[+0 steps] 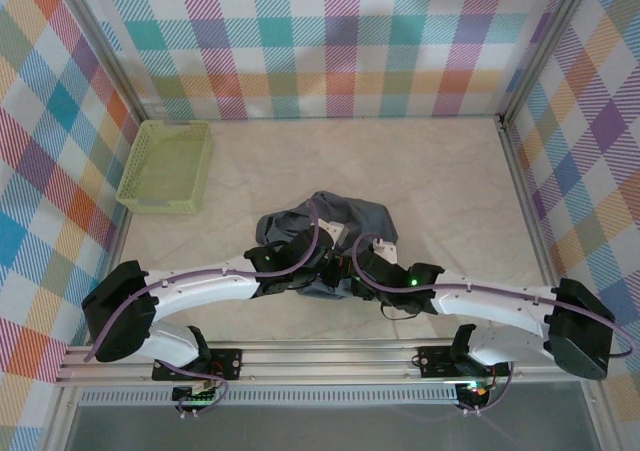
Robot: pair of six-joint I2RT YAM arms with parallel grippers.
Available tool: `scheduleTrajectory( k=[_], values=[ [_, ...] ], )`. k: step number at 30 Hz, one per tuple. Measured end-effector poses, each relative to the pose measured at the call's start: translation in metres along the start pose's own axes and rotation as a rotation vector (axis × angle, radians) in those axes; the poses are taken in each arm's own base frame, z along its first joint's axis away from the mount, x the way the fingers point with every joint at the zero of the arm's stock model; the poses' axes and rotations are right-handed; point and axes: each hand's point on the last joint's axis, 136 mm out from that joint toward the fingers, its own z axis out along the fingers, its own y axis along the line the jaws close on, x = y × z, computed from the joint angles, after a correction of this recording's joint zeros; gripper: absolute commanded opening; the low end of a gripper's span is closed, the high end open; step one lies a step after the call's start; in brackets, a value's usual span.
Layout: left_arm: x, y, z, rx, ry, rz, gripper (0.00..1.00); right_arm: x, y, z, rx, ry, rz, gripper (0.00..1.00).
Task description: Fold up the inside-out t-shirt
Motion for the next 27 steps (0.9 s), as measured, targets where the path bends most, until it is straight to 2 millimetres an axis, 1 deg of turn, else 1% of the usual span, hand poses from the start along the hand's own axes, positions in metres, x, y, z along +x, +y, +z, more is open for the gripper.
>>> scheduleTrajectory(
  k=[3, 5, 8, 10, 13, 16, 18, 20, 24, 27],
  values=[
    [0.0, 0.0, 0.0, 0.0, 0.0, 0.0, 0.0, -0.001, 0.003, 0.004, 0.02, 0.002, -0.002, 0.41],
    [0.0, 0.0, 0.0, 0.0, 0.0, 0.0, 0.0, -0.001, 0.003, 0.007, 0.03, 0.006, -0.005, 0.39],
    [0.0, 0.0, 0.0, 0.0, -0.001, 0.0, 0.0, 0.001, 0.0, 0.011, 0.055, 0.016, -0.004, 0.28],
    [0.0, 0.0, -0.001, 0.001, -0.002, 0.0, 0.0, 0.003, -0.005, 0.012, 0.078, 0.018, 0.0, 0.2],
    [-0.001, -0.001, -0.001, 0.002, -0.003, 0.0, 0.0, 0.003, -0.012, 0.011, 0.105, 0.018, 0.005, 0.08],
    [-0.001, -0.001, -0.001, 0.002, -0.003, -0.001, 0.0, 0.003, -0.015, 0.005, 0.104, 0.016, 0.015, 0.0],
    [-0.002, 0.0, -0.001, 0.004, -0.004, -0.003, 0.0, 0.005, -0.018, 0.0, 0.085, 0.013, 0.024, 0.0],
    [-0.002, -0.001, -0.001, 0.01, -0.007, -0.006, 0.0, 0.009, -0.026, -0.006, 0.072, 0.016, 0.031, 0.0],
    [-0.005, -0.005, -0.001, 0.027, -0.015, -0.006, 0.0, 0.026, -0.058, -0.014, 0.095, 0.039, 0.056, 0.01],
    [-0.005, -0.008, 0.001, 0.041, -0.01, -0.006, 0.0, 0.041, -0.083, -0.015, 0.13, 0.06, 0.087, 0.07]
  ],
)
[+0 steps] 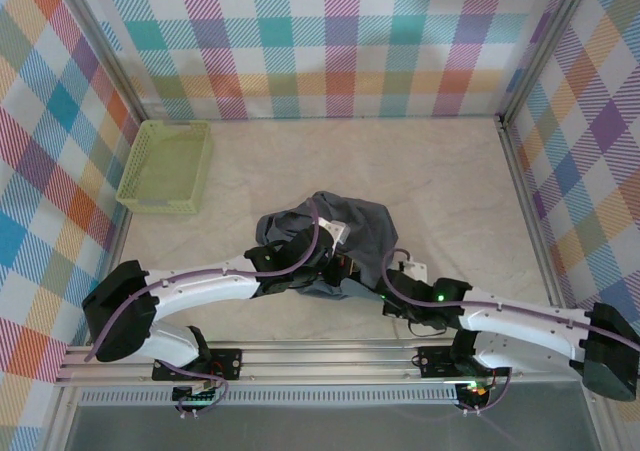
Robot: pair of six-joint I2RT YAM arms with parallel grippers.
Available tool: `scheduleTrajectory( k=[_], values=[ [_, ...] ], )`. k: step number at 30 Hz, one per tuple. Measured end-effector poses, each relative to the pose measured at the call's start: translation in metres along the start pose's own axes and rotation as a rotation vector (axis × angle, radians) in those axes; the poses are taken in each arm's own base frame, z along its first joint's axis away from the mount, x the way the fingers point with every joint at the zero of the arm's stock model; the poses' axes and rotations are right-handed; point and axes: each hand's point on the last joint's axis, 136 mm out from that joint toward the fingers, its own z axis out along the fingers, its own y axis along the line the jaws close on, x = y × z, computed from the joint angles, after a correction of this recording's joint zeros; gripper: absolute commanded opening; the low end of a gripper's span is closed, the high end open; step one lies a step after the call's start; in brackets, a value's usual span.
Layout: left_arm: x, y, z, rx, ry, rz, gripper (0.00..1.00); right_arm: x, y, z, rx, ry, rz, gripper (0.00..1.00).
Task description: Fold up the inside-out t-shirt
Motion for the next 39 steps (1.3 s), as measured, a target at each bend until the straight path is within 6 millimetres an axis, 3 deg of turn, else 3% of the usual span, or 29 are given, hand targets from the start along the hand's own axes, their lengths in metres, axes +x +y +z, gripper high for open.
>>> scheduleTrajectory(
  k=[2, 4, 6, 10, 16, 22, 27, 31, 33, 39],
  values=[
    [0.0, -0.003, 0.003, 0.013, 0.007, 0.0, 0.0, 0.006, -0.012, 0.004, 0.02, 0.009, 0.02, 0.11],
    [0.001, -0.006, 0.005, 0.03, 0.016, 0.0, 0.0, 0.009, -0.019, 0.006, 0.038, 0.013, 0.042, 0.27],
    [0.002, -0.008, 0.005, 0.04, 0.021, 0.001, 0.04, 0.01, -0.024, 0.005, 0.059, 0.014, 0.05, 0.36],
    [0.003, -0.012, 0.005, 0.055, 0.026, 0.01, 0.11, 0.006, -0.027, 0.002, 0.08, -0.003, 0.035, 0.48],
    [0.006, -0.02, -0.001, 0.076, 0.028, 0.048, 0.29, -0.02, -0.006, -0.02, 0.0, -0.091, -0.024, 0.55],
    [0.008, -0.026, -0.038, 0.14, -0.037, 0.095, 0.55, -0.033, 0.004, -0.031, -0.053, -0.156, -0.1, 0.56],
    [-0.013, -0.001, -0.058, 0.052, -0.123, 0.06, 0.63, -0.039, 0.022, -0.036, -0.097, -0.171, -0.171, 0.59],
    [-0.021, 0.048, -0.047, -0.111, -0.104, -0.02, 0.69, -0.03, 0.043, -0.03, -0.126, -0.146, -0.245, 0.62],
    [-0.022, 0.061, -0.038, -0.158, -0.076, -0.04, 0.69, -0.021, 0.05, -0.025, -0.127, -0.125, -0.283, 0.62],
    [-0.034, 0.058, -0.006, -0.165, -0.014, -0.054, 0.69, -0.007, 0.058, -0.011, -0.109, -0.09, -0.325, 0.63]
  ],
)
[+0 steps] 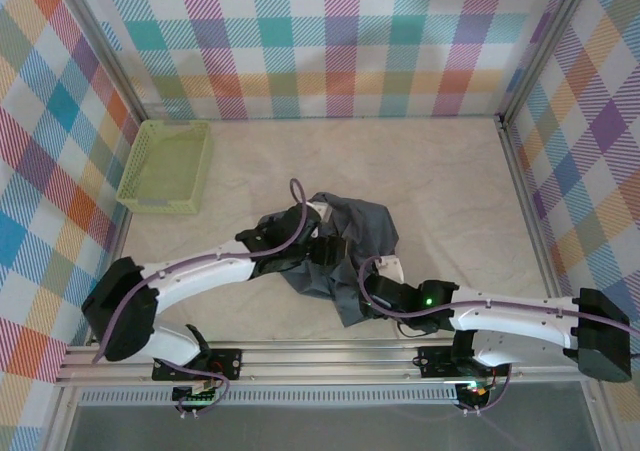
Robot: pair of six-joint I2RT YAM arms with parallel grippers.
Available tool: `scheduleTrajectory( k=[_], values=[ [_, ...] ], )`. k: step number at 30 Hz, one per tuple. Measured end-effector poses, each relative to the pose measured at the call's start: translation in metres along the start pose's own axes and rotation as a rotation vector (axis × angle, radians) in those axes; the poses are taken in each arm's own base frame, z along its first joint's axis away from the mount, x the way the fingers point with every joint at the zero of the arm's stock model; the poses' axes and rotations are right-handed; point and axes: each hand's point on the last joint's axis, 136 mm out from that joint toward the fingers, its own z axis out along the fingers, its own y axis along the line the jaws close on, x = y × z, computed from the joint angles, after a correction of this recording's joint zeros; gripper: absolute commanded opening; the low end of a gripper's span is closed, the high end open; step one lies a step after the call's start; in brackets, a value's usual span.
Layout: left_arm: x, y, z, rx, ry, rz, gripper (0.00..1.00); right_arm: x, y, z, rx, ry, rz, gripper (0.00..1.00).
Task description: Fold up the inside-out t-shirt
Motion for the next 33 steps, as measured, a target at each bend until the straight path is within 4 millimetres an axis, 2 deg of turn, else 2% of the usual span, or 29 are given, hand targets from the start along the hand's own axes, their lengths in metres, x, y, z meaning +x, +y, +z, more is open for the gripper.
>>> scheduleTrajectory(
  k=[3, 7, 10, 14, 16, 19, 26, 33],
  values=[
    [-0.002, -0.009, 0.012, 0.018, 0.026, 0.002, 0.69, 0.003, -0.002, 0.003, -0.003, -0.004, 0.016, 0.64],
    [0.003, -0.015, 0.029, 0.014, 0.07, 0.015, 0.59, 0.007, -0.008, 0.006, 0.009, -0.002, 0.027, 0.67],
    [0.013, -0.015, 0.04, -0.003, 0.108, 0.018, 0.42, 0.006, -0.008, 0.006, 0.011, -0.007, 0.033, 0.68],
    [0.021, -0.008, 0.047, -0.036, 0.146, 0.001, 0.12, 0.005, -0.004, 0.007, -0.001, -0.011, 0.028, 0.68],
    [0.021, -0.002, 0.048, -0.055, 0.149, -0.017, 0.04, 0.005, -0.001, 0.008, -0.013, -0.009, 0.014, 0.67],
    [0.017, 0.01, 0.046, -0.076, 0.138, -0.05, 0.02, 0.007, 0.004, 0.013, -0.022, 0.003, -0.018, 0.67],
    [0.009, 0.058, 0.027, -0.153, 0.088, -0.158, 0.0, 0.014, 0.011, 0.027, -0.005, 0.054, -0.135, 0.63],
    [0.022, 0.076, 0.025, -0.185, 0.107, -0.187, 0.0, 0.003, 0.027, 0.033, 0.012, 0.054, -0.204, 0.59]
  ],
)
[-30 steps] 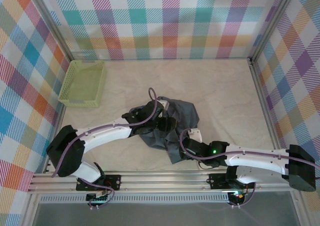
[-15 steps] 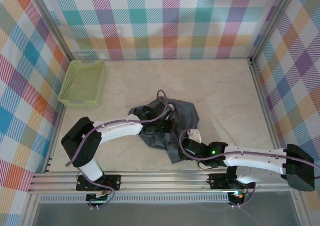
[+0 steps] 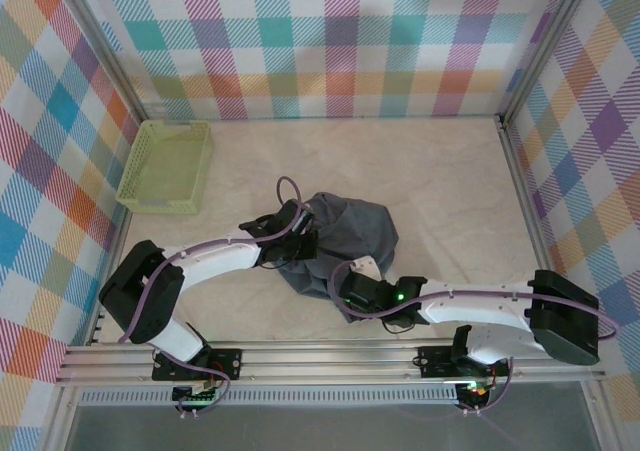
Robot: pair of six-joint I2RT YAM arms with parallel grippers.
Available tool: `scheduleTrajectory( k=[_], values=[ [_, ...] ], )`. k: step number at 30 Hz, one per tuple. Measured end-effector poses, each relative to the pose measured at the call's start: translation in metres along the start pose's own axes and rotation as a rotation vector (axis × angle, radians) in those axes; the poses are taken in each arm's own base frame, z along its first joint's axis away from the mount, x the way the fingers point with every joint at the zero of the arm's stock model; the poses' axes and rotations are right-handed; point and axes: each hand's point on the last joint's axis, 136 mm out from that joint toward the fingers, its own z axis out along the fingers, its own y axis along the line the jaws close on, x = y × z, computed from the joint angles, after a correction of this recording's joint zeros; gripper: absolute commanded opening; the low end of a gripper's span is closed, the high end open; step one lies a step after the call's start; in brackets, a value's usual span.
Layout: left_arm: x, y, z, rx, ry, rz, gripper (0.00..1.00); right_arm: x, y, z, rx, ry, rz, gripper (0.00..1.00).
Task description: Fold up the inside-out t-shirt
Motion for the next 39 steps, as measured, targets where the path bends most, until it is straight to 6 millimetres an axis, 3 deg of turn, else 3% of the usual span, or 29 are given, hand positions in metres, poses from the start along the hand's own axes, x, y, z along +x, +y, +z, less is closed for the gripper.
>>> scheduleTrajectory(
  k=[3, 8, 13, 24, 35, 39],
  values=[
    [-0.003, -0.002, 0.0, 0.01, -0.01, 0.0, 0.0, -0.005, 0.001, -0.001, 0.006, -0.004, -0.017, 0.58],
    [-0.003, -0.003, 0.0, 0.013, -0.012, 0.0, 0.0, -0.012, -0.007, 0.0, 0.022, -0.009, -0.019, 0.44],
    [-0.003, -0.003, 0.0, 0.013, -0.012, 0.001, 0.0, -0.016, -0.008, -0.005, 0.01, -0.023, -0.011, 0.37],
    [-0.003, -0.003, 0.0, 0.014, -0.012, 0.0, 0.0, -0.021, -0.008, -0.012, 0.009, -0.029, -0.006, 0.39],
    [-0.002, -0.004, 0.0, 0.02, -0.007, 0.0, 0.0, -0.032, -0.003, -0.022, -0.017, -0.058, 0.011, 0.2],
    [-0.002, -0.004, 0.0, 0.021, -0.007, -0.005, 0.0, -0.031, -0.003, -0.02, -0.012, -0.053, 0.009, 0.19]
  ],
)
